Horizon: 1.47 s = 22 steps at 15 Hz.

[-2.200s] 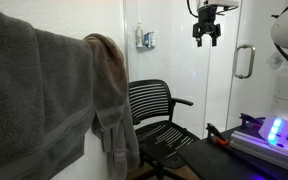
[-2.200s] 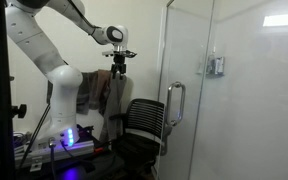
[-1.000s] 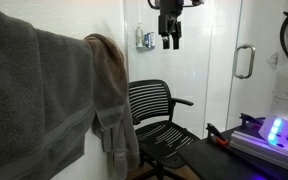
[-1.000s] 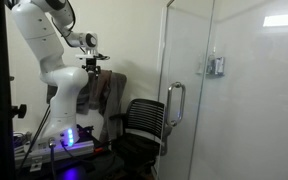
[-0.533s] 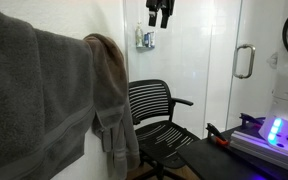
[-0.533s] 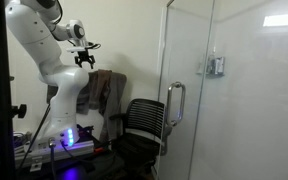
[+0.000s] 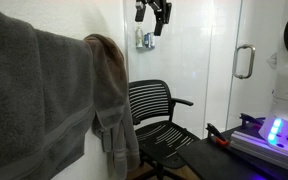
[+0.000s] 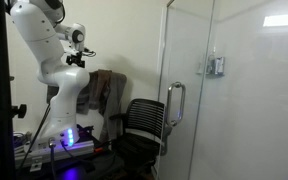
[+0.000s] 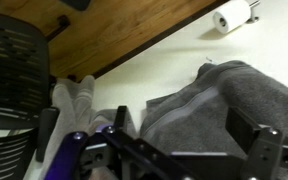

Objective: Unhang the towel and put it on the chair

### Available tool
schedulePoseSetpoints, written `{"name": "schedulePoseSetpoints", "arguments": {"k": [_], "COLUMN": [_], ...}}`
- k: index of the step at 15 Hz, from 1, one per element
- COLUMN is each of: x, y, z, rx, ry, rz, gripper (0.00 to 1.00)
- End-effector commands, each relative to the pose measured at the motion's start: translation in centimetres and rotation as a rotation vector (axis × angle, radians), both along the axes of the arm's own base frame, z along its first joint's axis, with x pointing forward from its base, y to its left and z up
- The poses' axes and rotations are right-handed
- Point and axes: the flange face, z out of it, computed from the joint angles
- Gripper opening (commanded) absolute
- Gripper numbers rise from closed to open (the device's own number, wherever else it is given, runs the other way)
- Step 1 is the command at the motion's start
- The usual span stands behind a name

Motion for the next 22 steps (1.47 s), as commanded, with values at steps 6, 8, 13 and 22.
{"name": "schedulePoseSetpoints", "arguments": {"k": [6,8,13,22], "x": [-2.7,-1.4,-0.5,-2.0], "y": [3.0,3.1,4.0,6.6], "z": [-0.4,-0.6,-2.6,-2.7], "rx": [0.015,0.057,0.106,0.220], "ry": [0.114,0.184,0.295,0.367], "rz": [-0.045,-0.157,-0.418,-0.644], "gripper": [1.00,1.00,1.00,1.00]}}
